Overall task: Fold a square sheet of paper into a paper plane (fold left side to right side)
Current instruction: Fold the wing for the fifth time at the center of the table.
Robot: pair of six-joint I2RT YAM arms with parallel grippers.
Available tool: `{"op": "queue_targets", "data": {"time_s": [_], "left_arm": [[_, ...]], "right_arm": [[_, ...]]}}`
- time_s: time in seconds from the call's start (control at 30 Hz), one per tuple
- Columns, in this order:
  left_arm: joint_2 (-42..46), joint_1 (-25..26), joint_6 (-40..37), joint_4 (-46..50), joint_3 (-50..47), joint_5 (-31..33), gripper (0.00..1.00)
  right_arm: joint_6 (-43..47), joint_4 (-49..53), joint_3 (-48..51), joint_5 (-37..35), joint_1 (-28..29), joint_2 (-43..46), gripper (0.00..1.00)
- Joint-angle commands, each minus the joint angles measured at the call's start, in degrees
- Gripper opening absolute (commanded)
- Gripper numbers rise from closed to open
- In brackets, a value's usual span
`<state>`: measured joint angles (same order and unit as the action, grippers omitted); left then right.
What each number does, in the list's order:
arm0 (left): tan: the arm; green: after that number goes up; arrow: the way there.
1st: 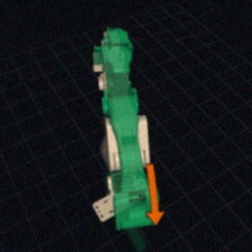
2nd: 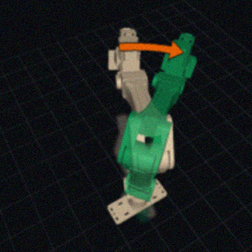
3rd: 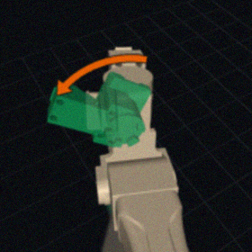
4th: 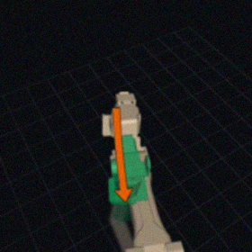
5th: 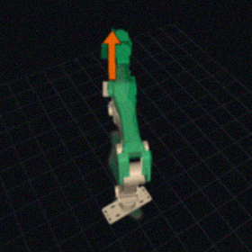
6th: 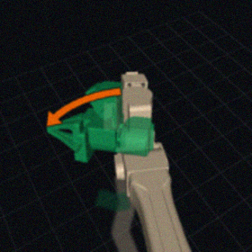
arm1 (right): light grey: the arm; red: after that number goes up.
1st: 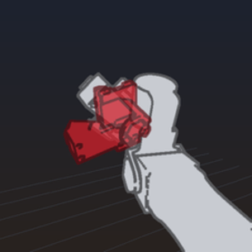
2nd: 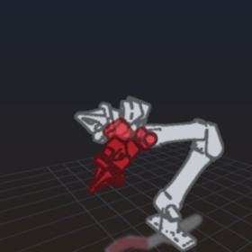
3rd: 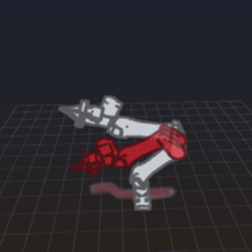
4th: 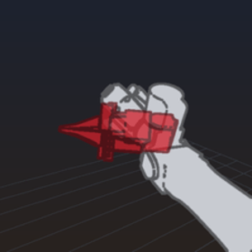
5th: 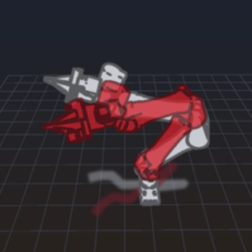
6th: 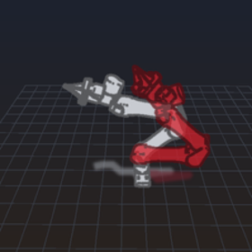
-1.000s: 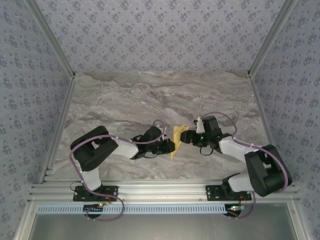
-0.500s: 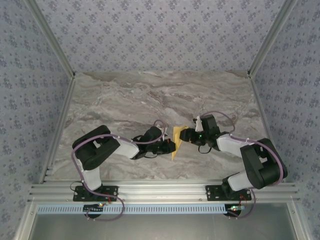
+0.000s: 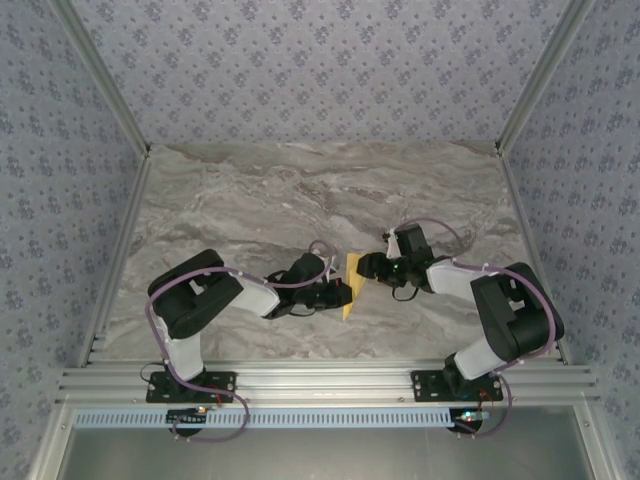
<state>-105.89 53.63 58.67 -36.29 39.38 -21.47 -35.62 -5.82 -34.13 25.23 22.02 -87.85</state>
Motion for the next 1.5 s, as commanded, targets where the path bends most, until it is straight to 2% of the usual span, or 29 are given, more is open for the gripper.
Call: {"op": "queue_targets", "data": {"time_s": [0.0, 0.17, 0.37, 0.6, 0.83, 1.03, 1.47], "left_arm": [[0.2, -0.1, 0.0, -1.8, 1.5, -0.7, 0.1], [1.5, -0.1, -0.8, -0.6, 1.7, -0.4, 0.15], [3.9, -0.8, -1.7, 0.9, 1.4, -0.3, 0.25], [6.6, -3.5, -2.7, 2.9, 1.5, -0.7, 0.35], [5.2, -6.5, -2.7, 3.1, 3.2, -2.5, 0.37], [2.1, -6.8, -3.2, 3.7, 6.2, -4.1, 0.38], [0.4, -7.4, -5.1, 7.6, 9.0, -2.9, 0.39]], "right_arm": [[-1.3, 2.7, -0.9, -2.4, 0.8, -3.0, 0.55], [-1.6, 3.8, -1.1, -2.7, 0.8, -3.9, 0.54], [-1.5, 4.0, -1.3, -2.4, 0.8, -4.6, 0.54], [-1.3, 3.9, -1.7, -2.0, 1.0, -5.2, 0.54], [-1.1, 4.2, -1.8, -1.9, 1.1, -5.2, 0.54], [-1.0, 4.4, -1.9, -1.9, 1.2, -5.2, 0.54], [-0.9, 4.6, -2.0, -1.8, 1.3, -5.2, 0.54]]}}
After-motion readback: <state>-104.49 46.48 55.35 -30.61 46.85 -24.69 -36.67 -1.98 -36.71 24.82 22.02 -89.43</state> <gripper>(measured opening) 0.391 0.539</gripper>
